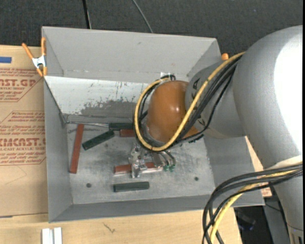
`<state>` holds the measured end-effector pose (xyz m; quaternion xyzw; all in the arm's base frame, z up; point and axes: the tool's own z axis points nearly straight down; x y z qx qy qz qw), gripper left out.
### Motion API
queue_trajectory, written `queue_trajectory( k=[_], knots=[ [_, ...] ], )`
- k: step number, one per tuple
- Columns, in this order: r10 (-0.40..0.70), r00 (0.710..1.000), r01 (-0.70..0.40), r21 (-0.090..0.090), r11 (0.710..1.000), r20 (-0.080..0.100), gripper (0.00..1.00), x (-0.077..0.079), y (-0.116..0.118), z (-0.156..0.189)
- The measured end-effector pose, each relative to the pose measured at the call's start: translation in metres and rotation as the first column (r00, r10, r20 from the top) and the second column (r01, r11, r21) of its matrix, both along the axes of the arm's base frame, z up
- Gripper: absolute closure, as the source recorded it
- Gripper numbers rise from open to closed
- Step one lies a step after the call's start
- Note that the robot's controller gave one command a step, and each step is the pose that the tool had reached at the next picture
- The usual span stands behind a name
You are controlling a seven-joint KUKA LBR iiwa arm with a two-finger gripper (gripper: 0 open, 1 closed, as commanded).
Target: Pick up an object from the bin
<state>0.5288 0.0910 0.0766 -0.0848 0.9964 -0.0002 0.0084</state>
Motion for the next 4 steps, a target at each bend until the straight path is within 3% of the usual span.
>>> queue_trajectory(
  k=[1,2,3,4],
  knots=[
    [0.0,1.0,0.0,0.0,1.0,0.0,1.0,0.0,0.0,0.0],
    [0.019,1.0,-0.019,-0.001,1.0,-0.015,1.0,0.012,0.005,0.11],
    [0.019,1.0,-0.019,-0.001,1.0,-0.015,1.0,0.012,0.005,0.11],
    [0.112,0.994,-0.112,0.0,0.994,-0.015,1.0,0.021,0.024,0.102]
  ],
)
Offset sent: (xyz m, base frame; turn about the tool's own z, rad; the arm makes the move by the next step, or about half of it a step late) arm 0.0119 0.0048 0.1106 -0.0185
